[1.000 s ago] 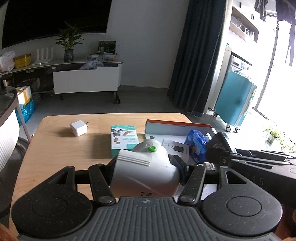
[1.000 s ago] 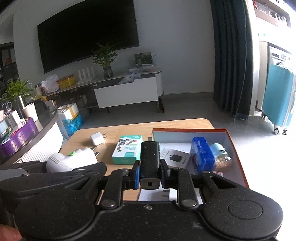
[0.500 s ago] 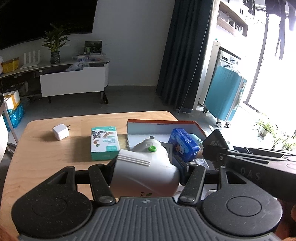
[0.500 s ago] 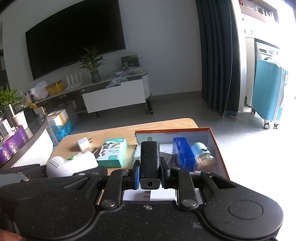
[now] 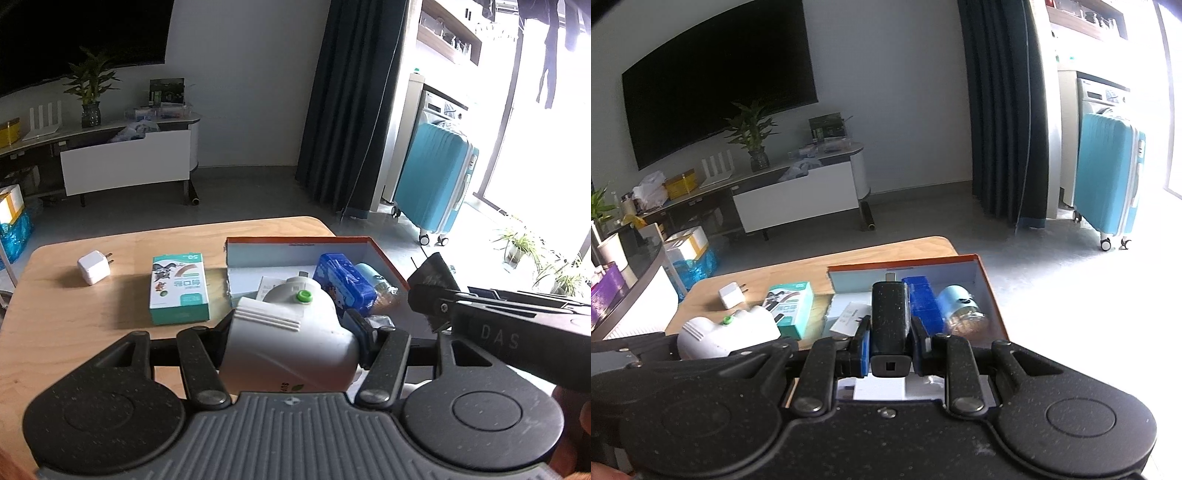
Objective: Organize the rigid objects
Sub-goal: 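Carry the white socket and black charger over the open white box with both tools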
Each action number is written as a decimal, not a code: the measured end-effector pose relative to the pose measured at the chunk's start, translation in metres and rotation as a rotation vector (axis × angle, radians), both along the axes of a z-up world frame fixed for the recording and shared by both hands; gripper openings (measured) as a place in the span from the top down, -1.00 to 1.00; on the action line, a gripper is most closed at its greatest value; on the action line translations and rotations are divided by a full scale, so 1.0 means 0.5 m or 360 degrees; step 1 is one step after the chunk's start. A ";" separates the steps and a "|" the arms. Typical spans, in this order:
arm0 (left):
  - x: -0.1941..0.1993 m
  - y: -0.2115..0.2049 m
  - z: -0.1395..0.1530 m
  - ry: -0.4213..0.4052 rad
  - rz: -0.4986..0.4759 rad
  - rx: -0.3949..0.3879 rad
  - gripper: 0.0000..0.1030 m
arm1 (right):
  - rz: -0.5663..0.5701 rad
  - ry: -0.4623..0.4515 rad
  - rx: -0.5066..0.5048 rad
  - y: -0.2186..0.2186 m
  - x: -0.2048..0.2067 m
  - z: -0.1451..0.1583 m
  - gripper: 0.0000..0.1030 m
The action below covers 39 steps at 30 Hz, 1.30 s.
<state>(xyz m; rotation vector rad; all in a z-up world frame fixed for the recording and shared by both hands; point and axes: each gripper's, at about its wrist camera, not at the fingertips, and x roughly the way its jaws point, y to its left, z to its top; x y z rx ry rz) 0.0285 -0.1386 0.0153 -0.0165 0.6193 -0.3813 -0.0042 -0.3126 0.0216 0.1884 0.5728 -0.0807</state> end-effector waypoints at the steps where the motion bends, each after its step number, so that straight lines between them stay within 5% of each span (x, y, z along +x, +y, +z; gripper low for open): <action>1: 0.002 -0.002 -0.001 0.0002 -0.0004 -0.0001 -0.17 | -0.0008 0.0003 0.0002 -0.004 0.001 -0.002 0.49; 39: 0.074 -0.093 -0.047 0.0117 -0.0107 -0.0004 -0.17 | -0.0135 0.0090 0.0011 -0.098 0.066 -0.044 0.49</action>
